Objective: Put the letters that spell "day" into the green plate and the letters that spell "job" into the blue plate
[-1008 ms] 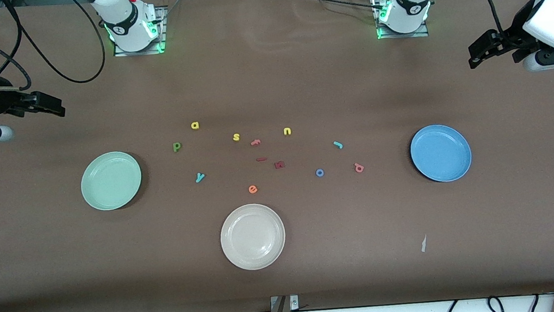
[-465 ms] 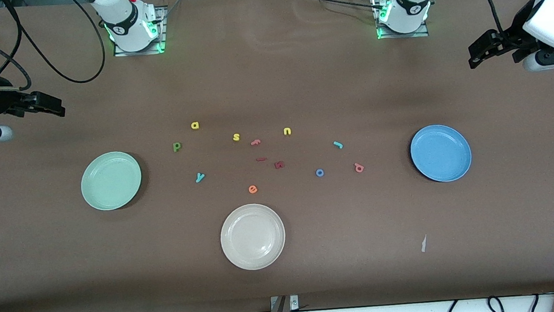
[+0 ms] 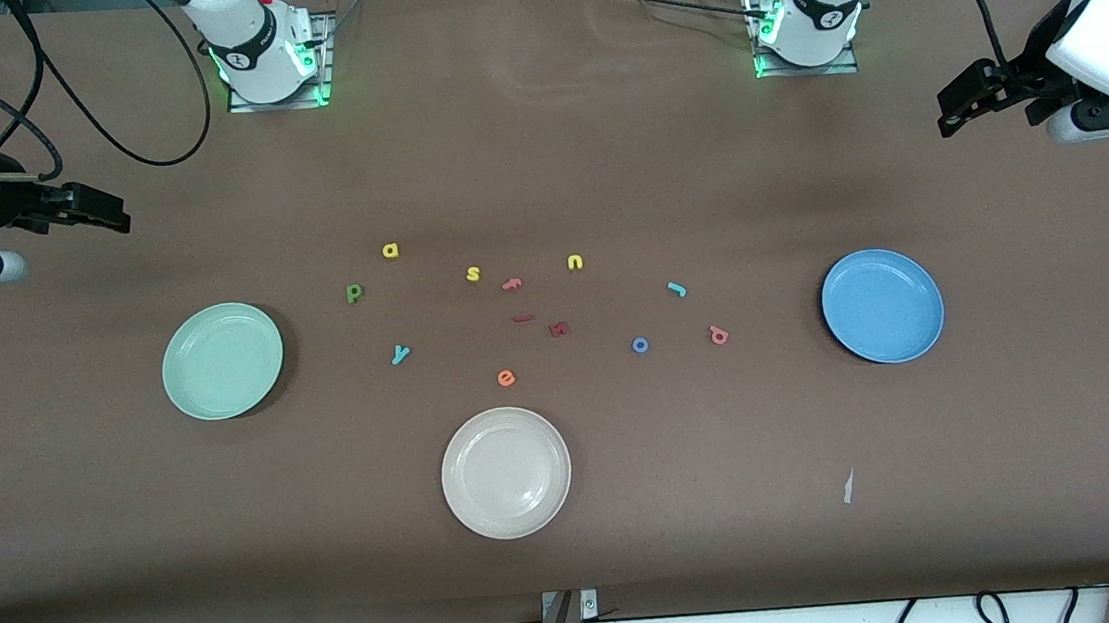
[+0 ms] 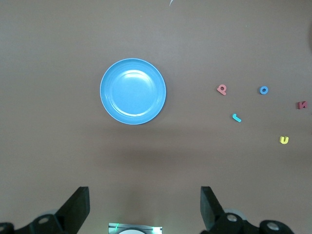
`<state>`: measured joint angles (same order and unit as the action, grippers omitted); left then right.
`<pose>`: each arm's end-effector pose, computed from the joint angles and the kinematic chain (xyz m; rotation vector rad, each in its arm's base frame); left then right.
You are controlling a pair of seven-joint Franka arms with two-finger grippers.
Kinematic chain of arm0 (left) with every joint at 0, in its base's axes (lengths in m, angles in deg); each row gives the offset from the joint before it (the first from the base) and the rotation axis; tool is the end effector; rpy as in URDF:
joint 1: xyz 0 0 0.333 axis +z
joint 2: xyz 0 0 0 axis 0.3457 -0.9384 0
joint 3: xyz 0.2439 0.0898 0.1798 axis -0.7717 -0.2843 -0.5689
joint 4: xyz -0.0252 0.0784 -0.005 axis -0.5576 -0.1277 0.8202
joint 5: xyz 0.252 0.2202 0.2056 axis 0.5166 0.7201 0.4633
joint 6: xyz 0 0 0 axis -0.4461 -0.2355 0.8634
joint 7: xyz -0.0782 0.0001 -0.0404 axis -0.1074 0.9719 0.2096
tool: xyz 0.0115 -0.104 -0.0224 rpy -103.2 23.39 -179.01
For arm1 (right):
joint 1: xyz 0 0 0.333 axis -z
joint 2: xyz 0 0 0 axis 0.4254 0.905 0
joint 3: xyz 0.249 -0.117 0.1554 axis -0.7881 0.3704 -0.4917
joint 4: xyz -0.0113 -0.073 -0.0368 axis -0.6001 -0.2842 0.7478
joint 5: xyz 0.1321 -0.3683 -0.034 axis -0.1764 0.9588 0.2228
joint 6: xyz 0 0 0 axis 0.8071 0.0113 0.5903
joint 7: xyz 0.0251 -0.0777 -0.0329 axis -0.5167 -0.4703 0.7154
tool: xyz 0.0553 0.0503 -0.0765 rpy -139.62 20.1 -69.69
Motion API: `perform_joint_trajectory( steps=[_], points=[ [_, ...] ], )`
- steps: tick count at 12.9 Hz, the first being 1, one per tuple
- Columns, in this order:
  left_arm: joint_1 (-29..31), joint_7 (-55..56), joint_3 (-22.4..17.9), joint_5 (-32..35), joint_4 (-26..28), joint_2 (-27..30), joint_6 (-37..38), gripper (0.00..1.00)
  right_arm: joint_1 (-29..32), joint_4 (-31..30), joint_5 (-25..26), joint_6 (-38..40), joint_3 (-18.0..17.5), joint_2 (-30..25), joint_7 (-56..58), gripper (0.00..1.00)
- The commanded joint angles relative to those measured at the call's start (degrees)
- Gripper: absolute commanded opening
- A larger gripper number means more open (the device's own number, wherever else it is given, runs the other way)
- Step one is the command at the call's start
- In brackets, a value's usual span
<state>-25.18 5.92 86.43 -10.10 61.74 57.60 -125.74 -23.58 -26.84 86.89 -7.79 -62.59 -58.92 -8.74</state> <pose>0.5270 -0.0534 0.6236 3.1343 0.1186 -0.1598 0.5505 0.0181 0.5693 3.1271 -0.1103 -0.2638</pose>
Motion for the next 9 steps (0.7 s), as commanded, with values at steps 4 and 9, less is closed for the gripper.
perform_joint_trajectory(
  steps=[4, 9],
  points=[
    [-0.3, -0.7, -0.4, -0.2, -0.9, -2.2, 0.5, 1.00, 0.4, 0.0, -0.8, 0.5, -0.1, -0.3, 0.1, 1.00],
    [-0.3, -0.8, -0.4, 1.8, 0.0, -6.1, 0.1, 1.00, 0.9, 0.0, -1.2, 0.5, 0.3, 0.5, 0.2, 1.00]
  ],
)
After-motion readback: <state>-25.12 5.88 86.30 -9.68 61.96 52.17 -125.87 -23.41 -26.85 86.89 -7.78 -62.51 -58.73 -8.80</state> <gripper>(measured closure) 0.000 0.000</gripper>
